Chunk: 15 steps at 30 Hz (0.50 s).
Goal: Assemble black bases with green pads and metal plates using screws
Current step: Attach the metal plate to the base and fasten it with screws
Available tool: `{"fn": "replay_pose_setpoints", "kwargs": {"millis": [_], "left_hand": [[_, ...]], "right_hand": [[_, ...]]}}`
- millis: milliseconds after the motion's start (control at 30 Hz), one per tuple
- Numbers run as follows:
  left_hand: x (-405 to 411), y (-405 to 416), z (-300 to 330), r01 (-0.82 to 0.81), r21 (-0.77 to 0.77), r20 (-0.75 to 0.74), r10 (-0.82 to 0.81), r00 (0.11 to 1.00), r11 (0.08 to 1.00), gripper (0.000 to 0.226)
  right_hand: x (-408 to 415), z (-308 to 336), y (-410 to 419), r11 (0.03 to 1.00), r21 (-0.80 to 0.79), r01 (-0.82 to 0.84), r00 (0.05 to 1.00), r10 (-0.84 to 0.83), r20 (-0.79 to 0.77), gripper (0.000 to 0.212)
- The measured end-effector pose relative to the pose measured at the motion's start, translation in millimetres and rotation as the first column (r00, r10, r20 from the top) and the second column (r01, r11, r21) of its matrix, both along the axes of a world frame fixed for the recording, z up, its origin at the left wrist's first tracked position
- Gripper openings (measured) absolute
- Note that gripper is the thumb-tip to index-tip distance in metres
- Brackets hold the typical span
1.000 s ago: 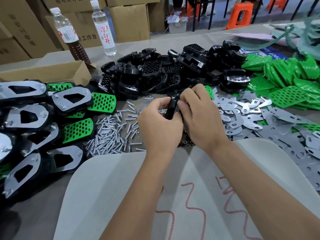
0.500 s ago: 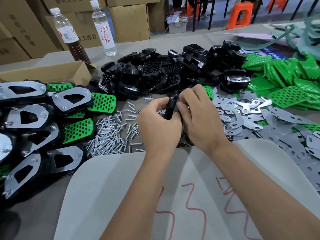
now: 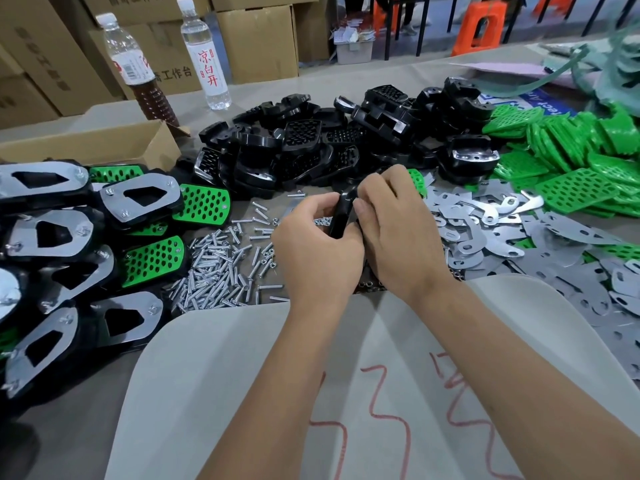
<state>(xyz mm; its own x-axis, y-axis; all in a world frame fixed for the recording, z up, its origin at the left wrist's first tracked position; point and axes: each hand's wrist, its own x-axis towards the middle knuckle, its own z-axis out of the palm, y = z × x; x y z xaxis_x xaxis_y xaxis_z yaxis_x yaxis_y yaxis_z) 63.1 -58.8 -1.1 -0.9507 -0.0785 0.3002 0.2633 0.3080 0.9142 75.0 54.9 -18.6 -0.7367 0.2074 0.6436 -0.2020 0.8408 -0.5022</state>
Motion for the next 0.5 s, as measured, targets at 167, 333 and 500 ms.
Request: {"fn": "replay_pose_setpoints", "kwargs": {"millis": [167, 333, 500], "left_hand": [[-0.2, -0.9, 0.3, -0.006, 0.008, -0.016, 0.006, 1.000, 1.000, 0.023], [-1.2, -1.2, -0.3, 0.005, 0.000, -0.011, -0.005, 1.000, 1.000, 0.024], [-0.6, -0.9, -0.8, 0.003, -0.002, -0.020, -0.003, 1.000, 1.000, 0.025]], "right_hand": [[-1.0, 1.7, -1.5, 0.999, 0.001, 0.038, 0.999, -0.038, -0.003, 0.035], [-1.5, 1.5, -3.1, 0.999, 0.036, 0.039, 0.998, -0.041, 0.044, 0.028], [0.7, 1.6, -0.8, 1.000, 0.027, -0.005, 1.000, 0.004, 0.026, 0.021]]}}
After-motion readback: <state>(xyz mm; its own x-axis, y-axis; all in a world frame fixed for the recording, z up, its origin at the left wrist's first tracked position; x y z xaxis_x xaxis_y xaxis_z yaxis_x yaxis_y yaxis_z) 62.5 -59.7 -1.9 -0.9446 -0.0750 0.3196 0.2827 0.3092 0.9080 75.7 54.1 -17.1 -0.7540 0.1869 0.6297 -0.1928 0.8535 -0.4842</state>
